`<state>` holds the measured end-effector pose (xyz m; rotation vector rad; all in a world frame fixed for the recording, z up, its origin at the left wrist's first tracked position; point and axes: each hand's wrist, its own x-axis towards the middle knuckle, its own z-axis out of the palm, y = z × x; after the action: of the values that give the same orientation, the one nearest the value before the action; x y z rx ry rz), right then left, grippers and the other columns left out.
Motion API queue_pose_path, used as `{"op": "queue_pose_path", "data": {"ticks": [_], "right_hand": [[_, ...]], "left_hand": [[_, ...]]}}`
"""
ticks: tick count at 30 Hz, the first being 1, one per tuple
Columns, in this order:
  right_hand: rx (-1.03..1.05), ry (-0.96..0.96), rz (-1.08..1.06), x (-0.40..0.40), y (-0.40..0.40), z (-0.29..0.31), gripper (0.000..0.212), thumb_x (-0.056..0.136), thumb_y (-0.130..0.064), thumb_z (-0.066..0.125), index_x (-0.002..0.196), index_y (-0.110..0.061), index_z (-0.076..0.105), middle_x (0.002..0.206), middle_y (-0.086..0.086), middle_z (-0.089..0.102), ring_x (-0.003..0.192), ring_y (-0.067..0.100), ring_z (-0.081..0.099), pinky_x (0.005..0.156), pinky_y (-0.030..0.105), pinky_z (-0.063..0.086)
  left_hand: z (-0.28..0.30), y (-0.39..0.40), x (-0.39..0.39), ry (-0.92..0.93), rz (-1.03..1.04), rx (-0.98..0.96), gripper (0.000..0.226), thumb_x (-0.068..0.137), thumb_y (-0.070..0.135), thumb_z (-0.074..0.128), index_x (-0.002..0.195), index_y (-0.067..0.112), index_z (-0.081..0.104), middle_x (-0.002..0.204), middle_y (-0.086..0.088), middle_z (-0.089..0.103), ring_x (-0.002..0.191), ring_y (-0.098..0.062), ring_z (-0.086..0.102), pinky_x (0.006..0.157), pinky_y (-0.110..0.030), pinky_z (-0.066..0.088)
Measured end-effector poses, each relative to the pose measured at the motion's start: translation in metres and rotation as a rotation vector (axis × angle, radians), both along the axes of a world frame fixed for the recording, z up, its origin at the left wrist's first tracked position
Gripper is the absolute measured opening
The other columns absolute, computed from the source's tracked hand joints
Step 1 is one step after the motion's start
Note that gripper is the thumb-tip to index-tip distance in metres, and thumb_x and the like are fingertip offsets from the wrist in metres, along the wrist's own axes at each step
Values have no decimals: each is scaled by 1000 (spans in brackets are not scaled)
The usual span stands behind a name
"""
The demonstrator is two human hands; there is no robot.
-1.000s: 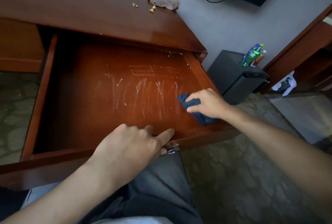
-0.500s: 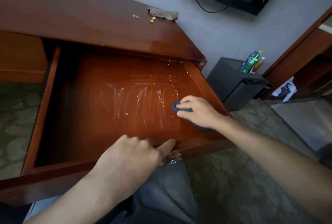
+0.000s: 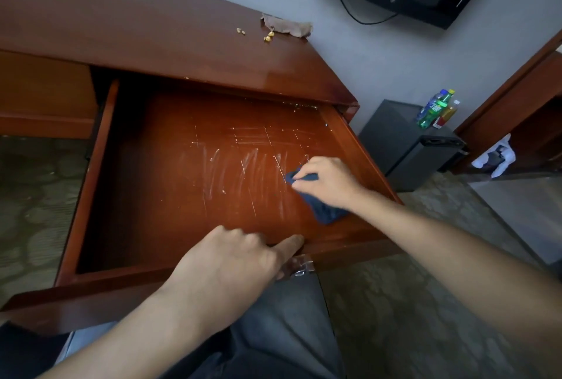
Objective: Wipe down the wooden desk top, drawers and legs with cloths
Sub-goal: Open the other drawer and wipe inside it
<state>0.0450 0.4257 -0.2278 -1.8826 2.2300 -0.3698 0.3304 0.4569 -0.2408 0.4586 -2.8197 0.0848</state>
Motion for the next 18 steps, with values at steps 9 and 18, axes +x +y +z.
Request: {"op": "queue_pose_path", "data": {"ticks": [9, 18], "right_hand": [[200, -48, 44, -54, 33, 7, 25, 96, -34, 69, 119, -44, 63, 120, -6, 54, 114, 18, 58, 97, 36, 45], [558, -209, 212, -58, 28, 30, 38, 83, -19, 84, 106, -47, 74, 110, -26, 61, 109, -3, 58, 95, 28, 44]], "left_hand": [[18, -6, 23, -42, 159, -27, 40, 89, 64, 44, 97, 34, 70, 57, 7, 61, 47, -13, 62, 42, -27, 40], [9, -13, 39, -18, 164, -48, 51, 87, 63, 43, 90, 25, 77, 42, 3, 50, 31, -21, 51, 37, -25, 36]]}}
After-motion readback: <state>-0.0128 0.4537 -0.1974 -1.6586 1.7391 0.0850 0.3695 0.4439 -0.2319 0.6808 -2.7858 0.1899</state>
